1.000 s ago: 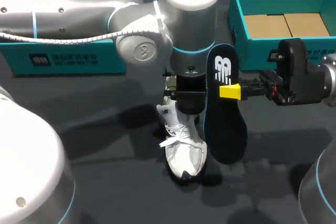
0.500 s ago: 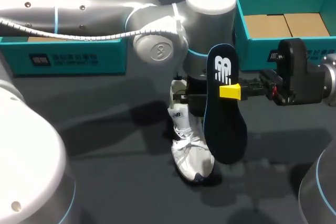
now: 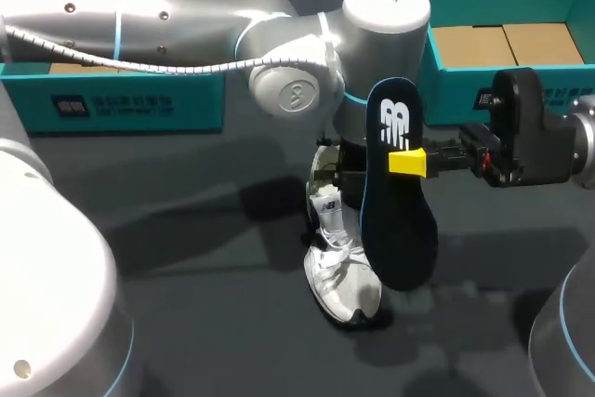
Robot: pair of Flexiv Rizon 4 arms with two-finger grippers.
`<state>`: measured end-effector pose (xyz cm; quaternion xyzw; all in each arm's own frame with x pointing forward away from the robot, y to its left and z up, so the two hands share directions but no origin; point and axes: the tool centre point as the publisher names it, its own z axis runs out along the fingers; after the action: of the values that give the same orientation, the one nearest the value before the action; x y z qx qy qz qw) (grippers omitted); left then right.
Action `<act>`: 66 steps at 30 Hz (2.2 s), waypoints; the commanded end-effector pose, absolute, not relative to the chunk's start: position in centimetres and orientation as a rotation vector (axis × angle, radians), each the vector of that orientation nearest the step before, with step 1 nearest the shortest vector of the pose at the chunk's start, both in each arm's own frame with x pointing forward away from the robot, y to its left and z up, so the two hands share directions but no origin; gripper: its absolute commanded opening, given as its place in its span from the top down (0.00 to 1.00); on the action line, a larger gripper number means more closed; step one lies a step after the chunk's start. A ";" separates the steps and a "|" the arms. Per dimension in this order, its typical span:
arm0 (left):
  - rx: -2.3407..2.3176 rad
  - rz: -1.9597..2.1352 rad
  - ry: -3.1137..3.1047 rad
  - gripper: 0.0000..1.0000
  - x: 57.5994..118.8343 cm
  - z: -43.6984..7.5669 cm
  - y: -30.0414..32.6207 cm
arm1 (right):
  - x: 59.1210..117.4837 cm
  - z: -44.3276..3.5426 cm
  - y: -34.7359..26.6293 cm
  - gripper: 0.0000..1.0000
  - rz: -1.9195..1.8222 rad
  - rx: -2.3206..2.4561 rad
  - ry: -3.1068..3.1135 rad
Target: Take the shoe out of the shoebox, open the shoe tongue, remove and reinsert the insole, then place the shoe into the shoebox
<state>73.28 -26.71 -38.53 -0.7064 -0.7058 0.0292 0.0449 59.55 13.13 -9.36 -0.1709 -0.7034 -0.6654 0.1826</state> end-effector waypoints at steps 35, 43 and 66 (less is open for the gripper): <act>-2.539 1.291 -2.595 0.00 76.8 -21.1 -26.5 | 59.4 -9.4 13.3 1.00 -1.878 -0.486 -1.986; -2.539 1.291 -2.595 0.00 76.8 -21.1 -26.5 | 59.4 -9.4 13.3 1.00 -1.878 -0.486 -1.986; -2.553 2.122 -2.476 0.00 79.2 -13.8 -26.2 | 64.5 -7.2 8.8 1.00 -1.780 -0.492 -1.860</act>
<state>78.98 -26.48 -13.43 -0.5636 -0.5560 0.4158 -0.4475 62.16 9.88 -7.55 -0.1995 -0.6820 -0.6672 0.2234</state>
